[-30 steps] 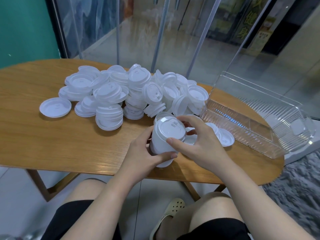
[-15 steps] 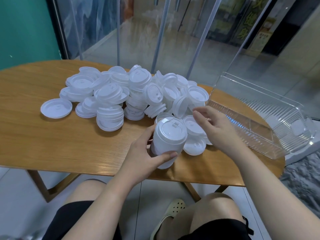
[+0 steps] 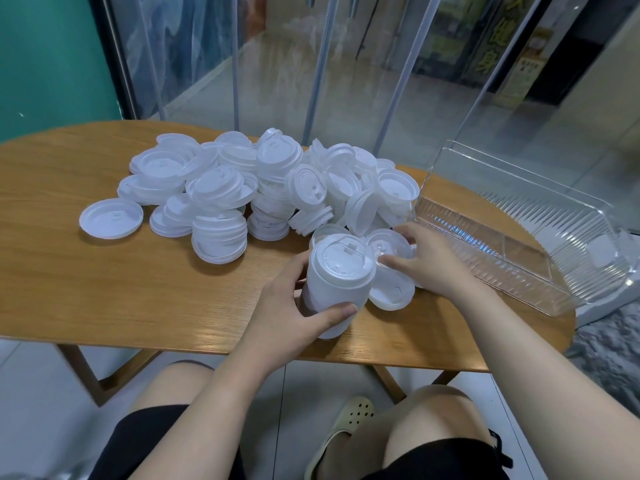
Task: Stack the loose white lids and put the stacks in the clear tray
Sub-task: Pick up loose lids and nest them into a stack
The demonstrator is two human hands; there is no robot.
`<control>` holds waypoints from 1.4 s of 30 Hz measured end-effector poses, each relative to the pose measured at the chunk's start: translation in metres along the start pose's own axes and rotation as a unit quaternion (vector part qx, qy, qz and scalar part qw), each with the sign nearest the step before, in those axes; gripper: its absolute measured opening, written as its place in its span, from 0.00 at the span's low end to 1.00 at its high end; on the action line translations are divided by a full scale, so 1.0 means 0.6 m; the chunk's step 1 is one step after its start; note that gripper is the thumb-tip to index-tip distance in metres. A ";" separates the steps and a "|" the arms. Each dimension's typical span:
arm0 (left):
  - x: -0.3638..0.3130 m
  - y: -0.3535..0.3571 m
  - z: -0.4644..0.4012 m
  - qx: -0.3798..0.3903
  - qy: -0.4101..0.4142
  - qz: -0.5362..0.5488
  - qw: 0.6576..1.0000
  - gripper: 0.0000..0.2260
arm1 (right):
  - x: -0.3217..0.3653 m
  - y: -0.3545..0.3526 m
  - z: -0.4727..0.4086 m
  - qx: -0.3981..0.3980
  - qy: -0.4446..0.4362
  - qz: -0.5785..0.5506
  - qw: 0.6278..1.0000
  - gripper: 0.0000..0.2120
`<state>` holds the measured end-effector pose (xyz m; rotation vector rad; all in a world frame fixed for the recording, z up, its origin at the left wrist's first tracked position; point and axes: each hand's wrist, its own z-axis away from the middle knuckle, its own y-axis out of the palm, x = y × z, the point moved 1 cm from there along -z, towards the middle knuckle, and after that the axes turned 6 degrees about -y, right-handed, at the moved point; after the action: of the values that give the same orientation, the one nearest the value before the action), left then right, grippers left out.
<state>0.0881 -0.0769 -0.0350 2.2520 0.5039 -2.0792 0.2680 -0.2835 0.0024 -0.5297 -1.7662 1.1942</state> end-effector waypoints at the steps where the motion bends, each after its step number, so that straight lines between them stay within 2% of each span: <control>1: -0.001 0.000 0.000 0.000 -0.002 0.000 1.000 0.32 | -0.003 0.002 0.000 -0.009 -0.005 0.002 1.000 0.23; 5: -0.005 0.000 0.000 0.001 -0.002 0.000 1.000 0.32 | -0.013 0.005 0.003 -0.073 -0.022 -0.020 0.997 0.16; 8: -0.006 0.001 0.002 0.003 -0.005 0.007 1.000 0.31 | -0.013 0.001 0.007 -0.101 -0.040 -0.008 0.994 0.05; 15: -0.008 0.002 0.003 0.005 -0.009 0.010 1.000 0.31 | -0.015 -0.013 0.014 -0.175 -0.038 0.033 0.983 0.07; 20: -0.006 0.003 0.003 0.006 -0.008 0.009 1.000 0.32 | -0.010 -0.020 0.027 -0.230 -0.052 0.056 0.970 0.04; 24: -0.005 0.003 0.002 0.005 -0.009 0.008 1.000 0.32 | -0.007 -0.009 0.049 -0.213 -0.122 0.086 0.966 0.05; 29: -0.004 0.001 0.001 0.005 -0.007 0.012 1.000 0.32 | -0.004 0.005 0.093 -0.196 -0.241 0.152 0.938 0.11; 34: 0.000 0.001 0.001 0.007 -0.009 0.019 1.000 0.33 | -0.027 0.016 0.121 -0.173 -0.216 0.109 0.955 0.15; 39: -0.003 0.003 0.001 0.003 -0.012 0.022 1.000 0.32 | -0.031 0.012 0.111 -0.219 -0.202 0.126 0.946 0.16; 42: -0.005 0.004 0.002 0.004 -0.011 0.027 1.000 0.31 | -0.032 0.019 0.111 -0.180 -0.223 0.151 0.946 0.20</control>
<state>0.0872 -0.0800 -0.0326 2.2191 0.4295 -2.0826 0.2188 -0.3258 -0.0240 -0.8148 -2.3834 1.2725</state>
